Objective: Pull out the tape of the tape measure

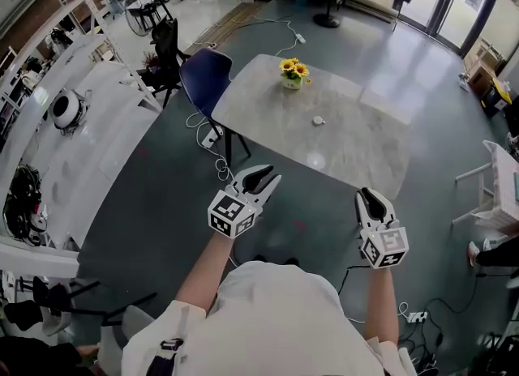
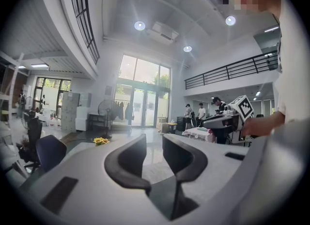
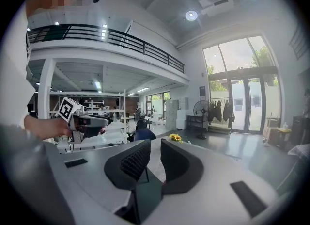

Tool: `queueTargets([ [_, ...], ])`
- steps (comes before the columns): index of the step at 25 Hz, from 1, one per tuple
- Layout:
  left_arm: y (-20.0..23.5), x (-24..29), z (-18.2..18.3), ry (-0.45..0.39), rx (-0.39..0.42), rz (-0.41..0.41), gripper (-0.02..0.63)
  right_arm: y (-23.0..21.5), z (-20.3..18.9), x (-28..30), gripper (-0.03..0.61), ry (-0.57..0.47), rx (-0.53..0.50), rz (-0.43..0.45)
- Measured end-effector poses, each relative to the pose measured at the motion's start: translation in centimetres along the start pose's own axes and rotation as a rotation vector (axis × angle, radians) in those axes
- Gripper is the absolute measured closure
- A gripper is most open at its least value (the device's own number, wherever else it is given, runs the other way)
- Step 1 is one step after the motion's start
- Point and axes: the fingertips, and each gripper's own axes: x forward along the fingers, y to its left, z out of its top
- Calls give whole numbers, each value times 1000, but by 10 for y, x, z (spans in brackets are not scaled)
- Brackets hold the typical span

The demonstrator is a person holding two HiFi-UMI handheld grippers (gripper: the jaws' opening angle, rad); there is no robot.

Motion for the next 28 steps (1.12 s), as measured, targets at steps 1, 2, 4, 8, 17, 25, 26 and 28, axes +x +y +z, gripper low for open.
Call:
queueTargets([
  [1, -1, 1, 0, 2, 0, 2, 498, -1, 0, 0, 504, 1, -1, 3],
  [2, -1, 1, -1, 3, -1, 4, 488, -1, 0, 0, 495, 1, 0, 5],
  [4, -2, 2, -2, 5, -6, 8, 454, -3, -1, 0, 486, 2, 1, 10],
  [8, -6, 5, -6, 13, -11, 18, 368, -7, -7, -2, 471, 11, -8, 25],
  [17, -17, 9, -17, 29, -23, 50, 351, -19, -18, -8, 471, 22, -1, 45],
  [25, -30, 19, -20, 36, -24, 64, 351, -36, -28, -16, 471, 30, 11, 54],
  [26, -31, 20, -21, 37, -25, 64, 351, -38, -29, -15, 471, 32, 13, 54],
  [28, -30, 21, -22, 42, -29, 66, 351, -40, -30, -13, 471, 34, 17, 56],
])
